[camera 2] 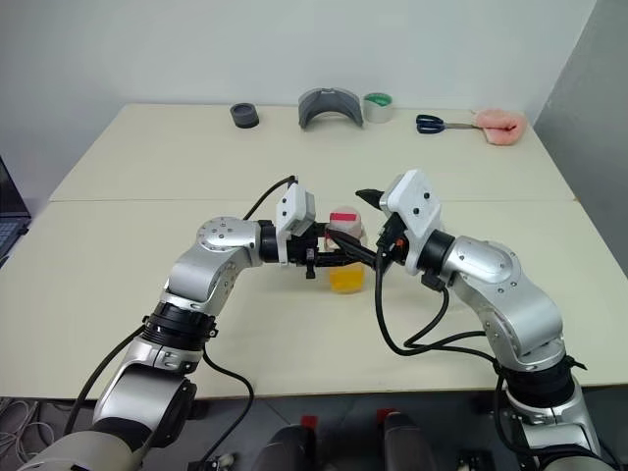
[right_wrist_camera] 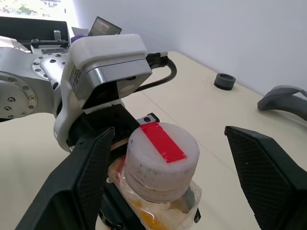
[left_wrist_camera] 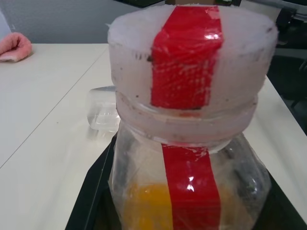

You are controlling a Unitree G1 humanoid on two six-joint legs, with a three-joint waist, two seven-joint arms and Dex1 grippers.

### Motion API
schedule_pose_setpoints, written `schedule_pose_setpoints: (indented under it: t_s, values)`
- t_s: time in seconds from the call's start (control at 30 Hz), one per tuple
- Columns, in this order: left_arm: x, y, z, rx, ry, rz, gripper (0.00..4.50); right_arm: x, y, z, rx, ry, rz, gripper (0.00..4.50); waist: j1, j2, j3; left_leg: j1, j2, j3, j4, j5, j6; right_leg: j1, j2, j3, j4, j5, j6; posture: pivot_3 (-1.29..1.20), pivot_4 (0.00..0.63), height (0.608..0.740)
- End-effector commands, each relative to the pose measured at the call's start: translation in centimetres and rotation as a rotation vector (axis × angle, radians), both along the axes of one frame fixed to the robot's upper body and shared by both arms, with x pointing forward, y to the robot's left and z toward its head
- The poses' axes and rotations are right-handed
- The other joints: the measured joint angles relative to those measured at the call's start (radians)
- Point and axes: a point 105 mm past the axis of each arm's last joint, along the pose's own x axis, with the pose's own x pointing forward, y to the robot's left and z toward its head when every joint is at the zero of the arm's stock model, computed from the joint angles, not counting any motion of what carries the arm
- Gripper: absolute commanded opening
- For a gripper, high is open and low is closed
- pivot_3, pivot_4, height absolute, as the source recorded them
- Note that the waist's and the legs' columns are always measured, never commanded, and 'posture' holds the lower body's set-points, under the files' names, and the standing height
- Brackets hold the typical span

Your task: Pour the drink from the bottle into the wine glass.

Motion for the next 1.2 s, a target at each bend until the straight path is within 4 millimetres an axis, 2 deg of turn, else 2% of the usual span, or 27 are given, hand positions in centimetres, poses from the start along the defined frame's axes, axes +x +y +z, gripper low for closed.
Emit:
schedule_pose_setpoints:
  t_s: [0.03,0.73,1.2]
  values:
    - [-0.6,-0.2,1.4,-0.032,-0.048,-0.028,1.8,-0.3,-0.1,1.1,0.003,-0.059,-0.001,3.91,0.0,0.0,0.0,0.0,0.0,0.0,0.0,0.0,0.0,0.0,0.0,0.0,0.0,0.0,0.0,0.0,0.15,0.74]
    - [-0.5,-0.1,1.3,-0.029,-0.048,-0.025,1.8,0.0,-1.5,0.7,-0.017,-0.047,-0.051,3.91,0.0,0.0,0.0,0.0,0.0,0.0,0.0,0.0,0.0,0.0,0.0,0.0,0.0,0.0,0.0,0.0,0.15,0.74]
    - [-0.6,-0.1,1.2,-0.029,-0.048,-0.026,1.8,-1.7,-0.8,1.0,0.025,0.012,0.063,3.91,0.0,0.0,0.0,0.0,0.0,0.0,0.0,0.0,0.0,0.0,0.0,0.0,0.0,0.0,0.0,0.0,0.15,0.74]
